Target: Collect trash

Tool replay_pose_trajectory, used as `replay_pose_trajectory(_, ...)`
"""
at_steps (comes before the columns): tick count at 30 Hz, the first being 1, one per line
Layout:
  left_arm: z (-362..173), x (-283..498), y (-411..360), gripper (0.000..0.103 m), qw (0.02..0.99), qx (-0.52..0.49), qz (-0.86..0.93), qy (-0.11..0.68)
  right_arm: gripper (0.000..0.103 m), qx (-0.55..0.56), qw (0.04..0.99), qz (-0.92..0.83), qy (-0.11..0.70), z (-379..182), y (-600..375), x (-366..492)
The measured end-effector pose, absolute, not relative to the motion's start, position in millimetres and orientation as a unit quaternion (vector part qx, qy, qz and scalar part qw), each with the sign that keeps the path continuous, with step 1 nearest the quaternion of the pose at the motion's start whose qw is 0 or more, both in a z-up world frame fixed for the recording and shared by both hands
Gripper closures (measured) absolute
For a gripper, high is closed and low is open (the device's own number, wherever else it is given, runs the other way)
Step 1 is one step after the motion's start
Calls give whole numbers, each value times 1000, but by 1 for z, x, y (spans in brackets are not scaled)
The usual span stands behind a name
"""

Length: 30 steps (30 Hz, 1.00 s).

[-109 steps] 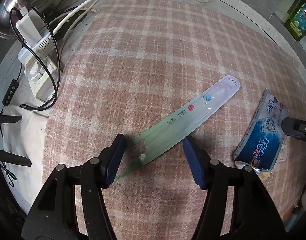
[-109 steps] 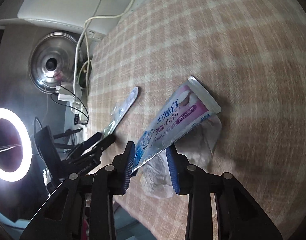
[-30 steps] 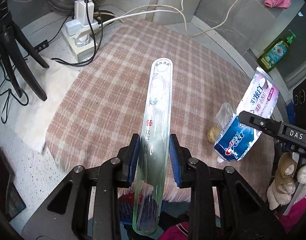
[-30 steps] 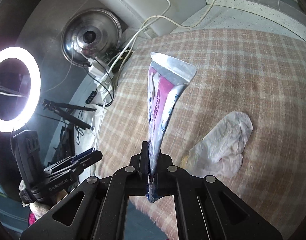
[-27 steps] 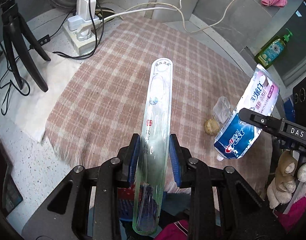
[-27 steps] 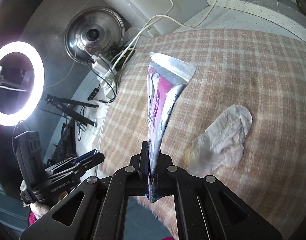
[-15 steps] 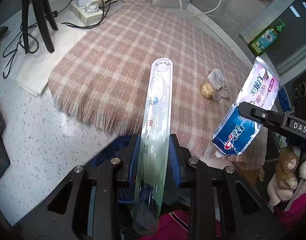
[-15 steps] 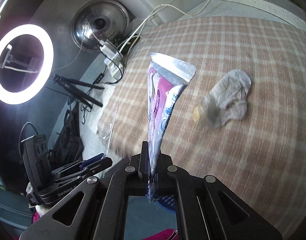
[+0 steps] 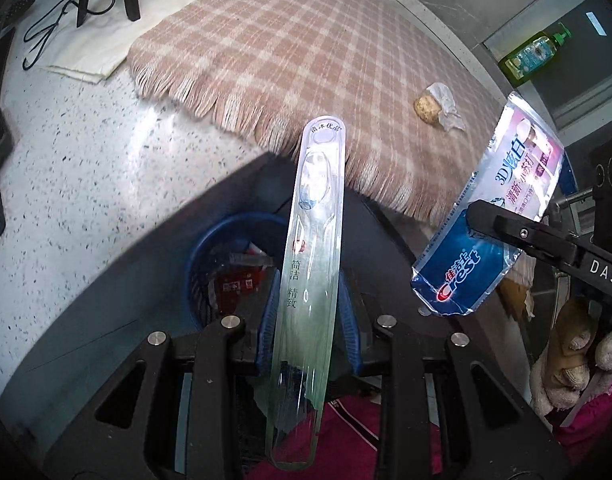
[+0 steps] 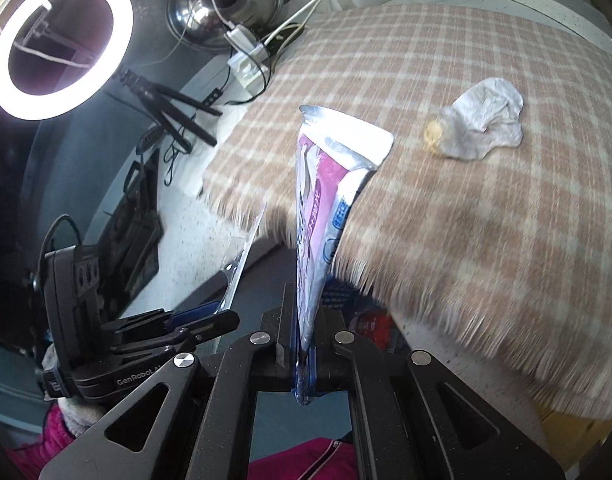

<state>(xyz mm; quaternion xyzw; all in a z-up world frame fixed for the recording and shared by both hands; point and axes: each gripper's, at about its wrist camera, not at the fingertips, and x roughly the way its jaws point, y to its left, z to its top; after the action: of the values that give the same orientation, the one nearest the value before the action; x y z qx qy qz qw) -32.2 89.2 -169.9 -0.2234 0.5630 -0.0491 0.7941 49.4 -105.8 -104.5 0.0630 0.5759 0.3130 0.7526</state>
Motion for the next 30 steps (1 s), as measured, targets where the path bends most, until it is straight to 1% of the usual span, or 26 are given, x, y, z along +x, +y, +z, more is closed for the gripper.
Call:
replay_pose_trajectory(4,-182,-46,87,74,784,-226,-55,575,101,46,750,313,581,-115,-96,31)
replay_pose_trajectory(12,-226,-62,82,74,752,-234,-52,614,101,20,742,304,597,-145,-83,4)
replay_pose_trajectory(20,-263,-56,81,74,726,-238,-43,644,101,-17,737,287,611,-179,-71,-10)
replay_pose_trajectory(30,-285,-44,76,74,718,-224,-31,659,101,-50,736,270,619,-211,-57,-8)
